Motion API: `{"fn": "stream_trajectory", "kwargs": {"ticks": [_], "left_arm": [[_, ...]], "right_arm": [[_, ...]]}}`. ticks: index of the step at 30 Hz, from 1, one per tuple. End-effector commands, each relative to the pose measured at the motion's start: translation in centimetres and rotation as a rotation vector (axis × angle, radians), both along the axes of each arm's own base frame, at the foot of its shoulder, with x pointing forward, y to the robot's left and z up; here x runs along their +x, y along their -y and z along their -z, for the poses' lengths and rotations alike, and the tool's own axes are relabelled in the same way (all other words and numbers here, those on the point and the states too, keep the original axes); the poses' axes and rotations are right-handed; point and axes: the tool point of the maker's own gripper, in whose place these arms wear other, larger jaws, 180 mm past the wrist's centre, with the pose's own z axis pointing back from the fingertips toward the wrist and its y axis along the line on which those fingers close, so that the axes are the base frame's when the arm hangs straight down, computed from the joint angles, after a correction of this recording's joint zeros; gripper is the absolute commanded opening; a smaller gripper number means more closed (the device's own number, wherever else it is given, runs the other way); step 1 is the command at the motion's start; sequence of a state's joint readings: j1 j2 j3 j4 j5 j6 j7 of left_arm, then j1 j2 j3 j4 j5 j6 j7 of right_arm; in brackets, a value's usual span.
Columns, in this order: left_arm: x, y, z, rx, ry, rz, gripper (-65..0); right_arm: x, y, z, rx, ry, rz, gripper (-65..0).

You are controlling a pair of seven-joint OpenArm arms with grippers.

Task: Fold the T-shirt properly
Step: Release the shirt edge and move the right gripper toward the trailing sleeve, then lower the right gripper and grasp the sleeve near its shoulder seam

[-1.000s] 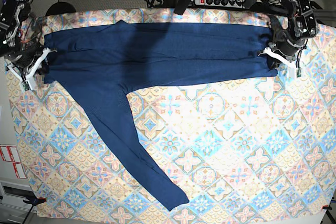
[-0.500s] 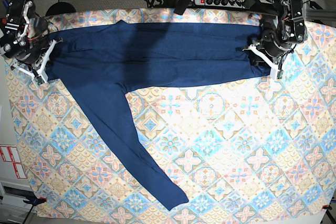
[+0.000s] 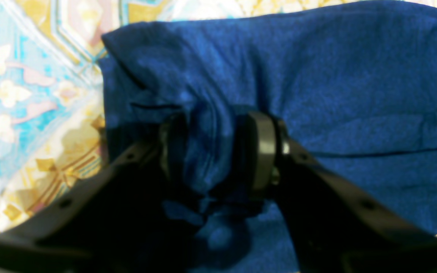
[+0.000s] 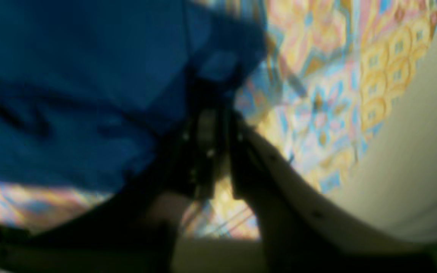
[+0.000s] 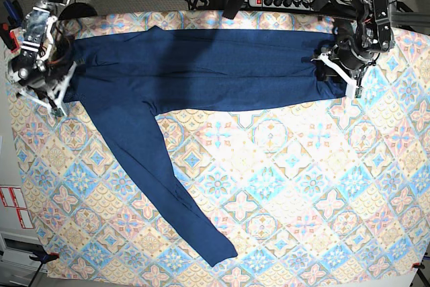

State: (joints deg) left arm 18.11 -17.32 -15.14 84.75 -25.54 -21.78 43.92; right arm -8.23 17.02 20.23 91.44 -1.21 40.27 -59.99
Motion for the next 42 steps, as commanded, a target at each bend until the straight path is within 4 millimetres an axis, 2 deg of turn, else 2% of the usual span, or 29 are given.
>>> {"fn": "stream_trajectory", "kwargs": {"ticks": [1,5,10,14,17,24,28,36,42], "left_arm": [[0.3,-0.7,-0.6,0.022,0.013,0.001,-39.6],[0.4,-0.7,-0.6,0.017,0.015,-0.001,-39.6],[0.4,-0.3,-0.6,0.009,0.016,0.0,-39.6],[0.4,-0.3,-0.6,0.007,0.019,-0.003,-38.9],[0.5,-0.3,-0.8,-0.004,0.025,-0.011,-38.8],[0.7,-1.4,-2.6,-0.178,0.099,-0.168,-38.8],[-0.1,-1.4,-3.0,-0.275,0.094,-0.221,-38.8],[-0.6,-0.5,-3.6,-0.376,0.095,-0.253,-38.8],[-0.3,0.2,-5.2,-0.368,0.135,-0.214,-38.8]], "right_arm": [[0.9,1.2,-1.3,-0.032,0.04,0.012,-53.4],[1.7,0.1,-1.7,0.034,0.088,0.013,-50.8],[6.4,-2.3,-3.9,0.16,0.211,-0.008,-50.5],[10.8,-5.2,-4.6,0.199,0.227,-0.091,-50.4],[13.2,-6.8,-3.9,0.232,0.191,-0.125,-50.3],[16.3,-10.1,-0.8,0.328,0.122,-0.18,-50.3],[17.0,-10.9,0.8,0.378,0.096,-0.172,-50.3],[19.5,-10.9,0.4,0.451,0.154,-0.126,-50.3],[20.6,-10.0,1.0,0.485,0.22,-0.031,-50.3]]}}
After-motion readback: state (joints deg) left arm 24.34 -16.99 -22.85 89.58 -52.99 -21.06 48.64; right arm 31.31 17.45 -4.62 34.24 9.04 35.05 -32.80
